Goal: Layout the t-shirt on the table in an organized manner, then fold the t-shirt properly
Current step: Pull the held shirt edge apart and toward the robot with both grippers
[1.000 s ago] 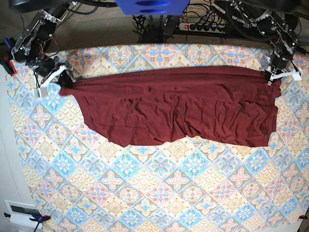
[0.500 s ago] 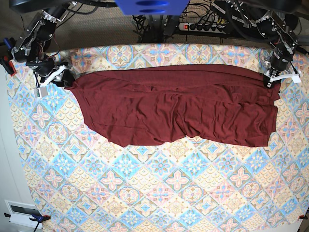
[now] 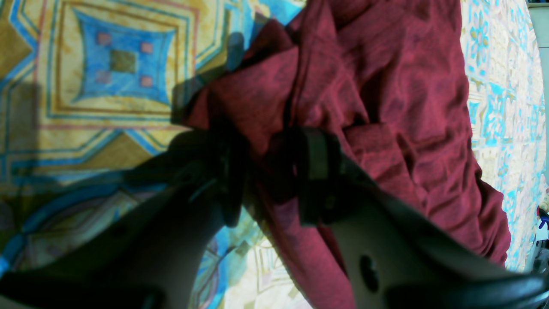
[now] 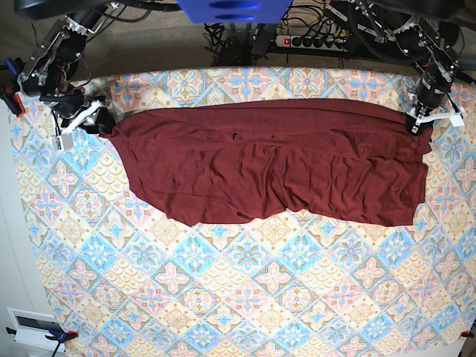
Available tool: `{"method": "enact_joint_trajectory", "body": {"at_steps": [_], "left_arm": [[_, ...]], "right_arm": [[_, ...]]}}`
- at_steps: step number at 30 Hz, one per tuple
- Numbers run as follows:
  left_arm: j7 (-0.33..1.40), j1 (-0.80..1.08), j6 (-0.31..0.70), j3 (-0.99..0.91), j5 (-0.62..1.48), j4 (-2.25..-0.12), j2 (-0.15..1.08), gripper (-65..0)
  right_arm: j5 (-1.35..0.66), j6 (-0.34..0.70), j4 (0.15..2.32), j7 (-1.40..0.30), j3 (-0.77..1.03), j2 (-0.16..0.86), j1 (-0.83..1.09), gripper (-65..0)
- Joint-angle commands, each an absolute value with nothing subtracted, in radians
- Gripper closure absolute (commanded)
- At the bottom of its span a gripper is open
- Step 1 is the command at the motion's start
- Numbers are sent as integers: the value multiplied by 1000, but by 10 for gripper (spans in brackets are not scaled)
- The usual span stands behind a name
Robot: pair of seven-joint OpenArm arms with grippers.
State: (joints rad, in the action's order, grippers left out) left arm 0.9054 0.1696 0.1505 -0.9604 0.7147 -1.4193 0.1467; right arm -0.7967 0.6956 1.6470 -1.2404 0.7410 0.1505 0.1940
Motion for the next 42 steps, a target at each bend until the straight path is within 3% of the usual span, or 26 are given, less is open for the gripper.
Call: {"method": "enact_joint_trajectory", "body": {"at_steps": [1,6,12,38,40,42], "left_arm": [[923,179,125,-963,673,-1422,154,-212],[923,179,125,-963,673,-1422,154,-212],[923,177,125,-963,673,-1422,154,-212],[923,177,127,-961,673,-1422,153,-212],[923,179,127,-961,673,-1422,153,-200],[923,182,127,-963,673,-1422,151,-159]], "right_arm": [[-851,698,1659,-1227,748,170,193,-254],[-990,698,1659,-1239,750,174,254,-254],[-1015,698,1662,-1236,750,174,309,-254],[-846,698,1357,-1178,742,168,94,-251],[-846,698,1353,-1170,742,168,81,-235],[-846,698,1353,-1147,742,168,76,-175]]}}
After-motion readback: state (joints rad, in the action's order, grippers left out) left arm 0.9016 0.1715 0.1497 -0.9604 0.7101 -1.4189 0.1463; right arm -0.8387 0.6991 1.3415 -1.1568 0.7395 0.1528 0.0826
